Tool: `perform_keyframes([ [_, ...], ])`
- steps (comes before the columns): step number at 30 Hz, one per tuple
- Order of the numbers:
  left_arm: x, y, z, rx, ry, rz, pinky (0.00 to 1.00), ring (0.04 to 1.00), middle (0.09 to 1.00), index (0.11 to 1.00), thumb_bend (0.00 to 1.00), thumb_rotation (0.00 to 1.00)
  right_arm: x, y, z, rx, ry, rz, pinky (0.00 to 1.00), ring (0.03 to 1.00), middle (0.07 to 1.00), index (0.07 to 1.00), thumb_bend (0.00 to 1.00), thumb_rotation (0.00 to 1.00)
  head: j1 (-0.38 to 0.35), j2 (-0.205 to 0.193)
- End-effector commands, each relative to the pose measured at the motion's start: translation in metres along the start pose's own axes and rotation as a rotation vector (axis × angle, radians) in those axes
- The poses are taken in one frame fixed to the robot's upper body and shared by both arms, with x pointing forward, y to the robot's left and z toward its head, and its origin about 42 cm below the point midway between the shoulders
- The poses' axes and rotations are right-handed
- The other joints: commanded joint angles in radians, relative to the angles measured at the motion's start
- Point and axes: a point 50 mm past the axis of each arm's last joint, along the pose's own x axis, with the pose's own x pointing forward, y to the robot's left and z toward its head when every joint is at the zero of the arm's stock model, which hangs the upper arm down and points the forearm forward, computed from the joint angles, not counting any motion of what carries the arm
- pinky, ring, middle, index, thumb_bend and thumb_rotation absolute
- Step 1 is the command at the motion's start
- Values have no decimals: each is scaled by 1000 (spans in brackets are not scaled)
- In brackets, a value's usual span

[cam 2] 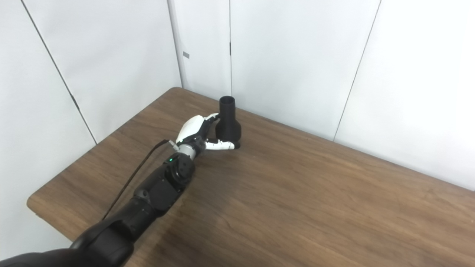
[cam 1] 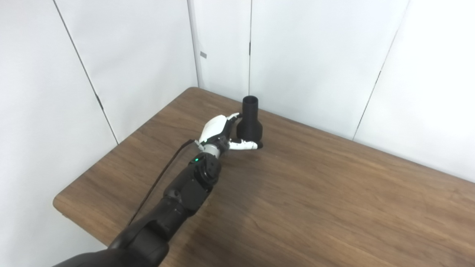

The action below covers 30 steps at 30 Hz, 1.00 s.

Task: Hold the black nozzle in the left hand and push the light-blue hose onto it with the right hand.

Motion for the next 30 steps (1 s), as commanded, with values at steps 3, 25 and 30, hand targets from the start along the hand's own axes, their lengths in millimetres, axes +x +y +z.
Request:
perform_keyframes([
  [3,-12,-37,-19,1,113,-130,1000,948,920,929,1000,417,-6,3,-3,-3,15,53,416,560,607,581,447,652,-2,3],
  [25,-18,-54,-22,48,92,-139,954,749,723,767,1000,147,-12,6,2,22,33,80,477,598,628,608,357,550,-16,18],
  [30,-20,-55,-25,77,56,-136,939,732,705,724,1000,135,-13,6,3,15,27,85,484,598,628,608,340,530,-19,24],
])
